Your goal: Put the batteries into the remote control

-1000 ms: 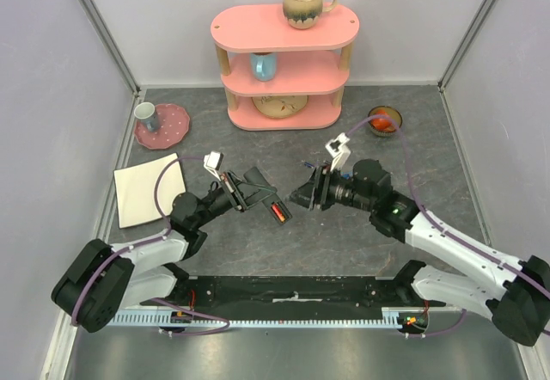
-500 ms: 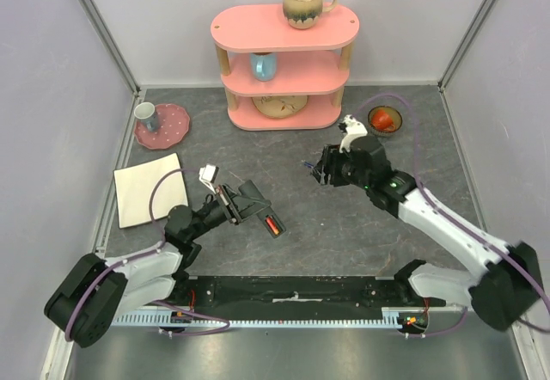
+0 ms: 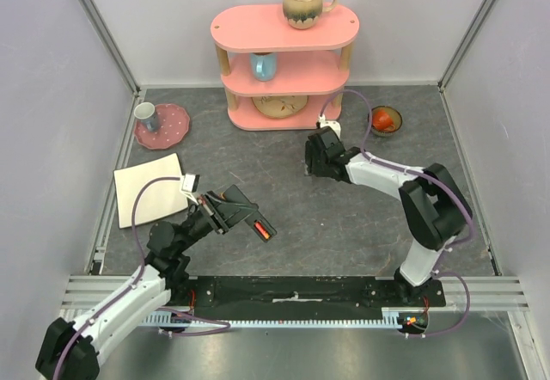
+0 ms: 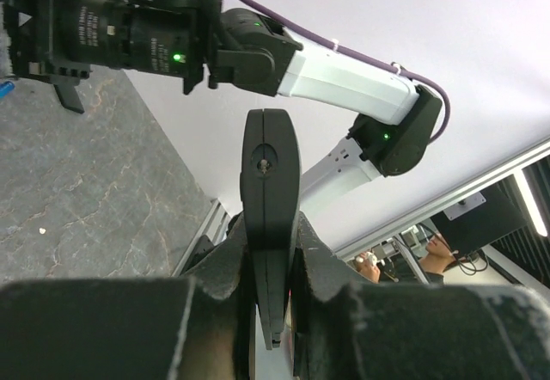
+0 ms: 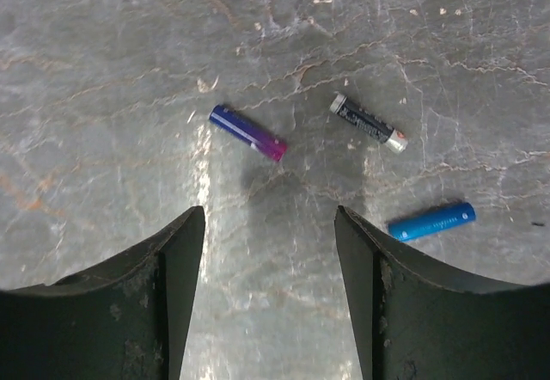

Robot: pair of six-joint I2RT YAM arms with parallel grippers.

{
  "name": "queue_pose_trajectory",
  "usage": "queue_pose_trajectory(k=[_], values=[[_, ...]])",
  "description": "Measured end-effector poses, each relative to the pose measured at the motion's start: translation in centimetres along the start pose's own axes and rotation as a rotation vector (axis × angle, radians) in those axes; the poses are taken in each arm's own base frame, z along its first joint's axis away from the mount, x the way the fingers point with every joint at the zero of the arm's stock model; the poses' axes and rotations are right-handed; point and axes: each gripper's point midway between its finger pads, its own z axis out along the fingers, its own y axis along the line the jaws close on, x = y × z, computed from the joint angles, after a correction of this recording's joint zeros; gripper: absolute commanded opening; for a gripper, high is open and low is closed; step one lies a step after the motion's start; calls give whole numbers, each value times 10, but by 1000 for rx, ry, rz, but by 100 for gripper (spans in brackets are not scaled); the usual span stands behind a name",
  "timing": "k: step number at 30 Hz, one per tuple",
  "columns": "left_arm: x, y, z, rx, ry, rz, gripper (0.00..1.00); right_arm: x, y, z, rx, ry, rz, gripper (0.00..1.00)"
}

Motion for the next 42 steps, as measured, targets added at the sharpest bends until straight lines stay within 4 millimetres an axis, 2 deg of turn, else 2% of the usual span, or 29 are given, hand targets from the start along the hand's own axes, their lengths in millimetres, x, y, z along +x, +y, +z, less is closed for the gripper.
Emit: queue_pose_trajectory(k=[8, 15, 22, 31, 38, 42], values=[[1, 8, -6, -51, -8, 10, 2, 10, 3, 35, 76, 30, 82, 70], [1, 11, -7, -64, -15, 7, 2, 4, 18, 48, 87, 13, 110, 70], [1, 11, -8, -66, -14, 6, 2, -2, 20, 57, 105, -1, 83, 68], [2, 15, -8, -83, -10, -1, 2, -3, 18, 61, 107, 5, -39, 65], [4, 21, -7, -106, -3, -10, 2, 3, 27, 57, 73, 10, -66, 64], [4, 24, -7, -115, 0, -15, 2, 14, 37, 49, 47, 21, -92, 64]])
